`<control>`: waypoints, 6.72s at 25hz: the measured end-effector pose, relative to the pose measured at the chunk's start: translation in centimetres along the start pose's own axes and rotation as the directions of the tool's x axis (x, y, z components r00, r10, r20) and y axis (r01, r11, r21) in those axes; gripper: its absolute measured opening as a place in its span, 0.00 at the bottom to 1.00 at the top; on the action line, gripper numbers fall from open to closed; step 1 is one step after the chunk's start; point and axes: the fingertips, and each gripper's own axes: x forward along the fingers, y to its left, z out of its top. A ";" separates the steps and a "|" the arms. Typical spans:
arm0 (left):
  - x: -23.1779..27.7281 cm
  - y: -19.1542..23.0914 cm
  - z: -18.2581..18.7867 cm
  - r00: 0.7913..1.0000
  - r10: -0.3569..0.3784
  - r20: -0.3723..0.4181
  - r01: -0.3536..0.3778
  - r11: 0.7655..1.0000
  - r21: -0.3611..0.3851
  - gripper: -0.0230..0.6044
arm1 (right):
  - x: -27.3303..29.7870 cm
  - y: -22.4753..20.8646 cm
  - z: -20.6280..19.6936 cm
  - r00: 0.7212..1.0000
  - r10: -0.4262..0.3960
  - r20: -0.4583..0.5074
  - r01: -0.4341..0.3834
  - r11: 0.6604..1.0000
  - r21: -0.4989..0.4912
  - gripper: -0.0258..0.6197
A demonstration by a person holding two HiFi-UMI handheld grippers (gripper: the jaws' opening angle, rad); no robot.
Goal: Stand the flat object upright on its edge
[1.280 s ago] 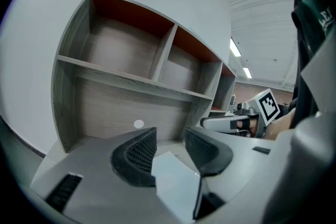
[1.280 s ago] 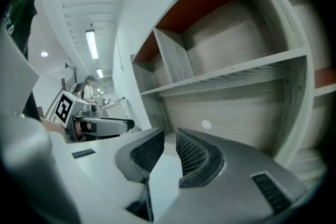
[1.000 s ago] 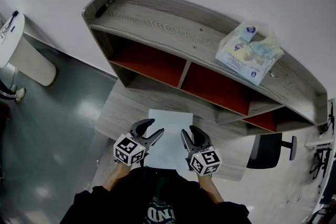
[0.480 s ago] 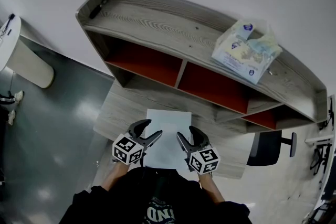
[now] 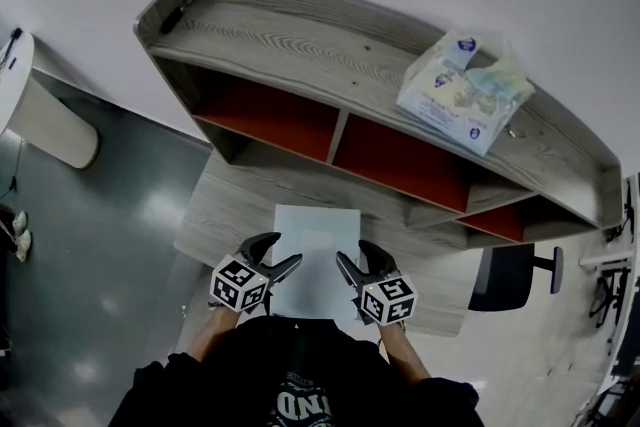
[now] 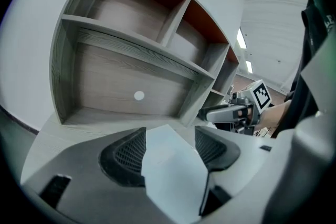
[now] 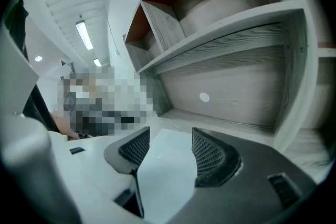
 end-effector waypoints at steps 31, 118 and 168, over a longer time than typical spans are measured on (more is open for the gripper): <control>2.0 5.0 -11.5 0.984 -0.004 -0.177 -0.065 0.922 -0.381 0.61 | 1.8 -6.8 -11.9 0.951 0.118 -0.285 -0.019 0.945 0.326 0.42; 4.9 5.3 -6.1 0.973 -0.155 -0.171 0.085 0.928 -0.363 0.57 | 0.7 -6.9 -8.1 0.982 0.180 -0.064 -0.116 0.828 0.548 0.44; 5.1 3.3 1.9 0.985 -0.034 -0.170 0.089 0.940 0.330 0.56 | -2.9 -6.5 -1.0 0.990 -0.136 -0.030 0.132 0.984 -0.118 0.44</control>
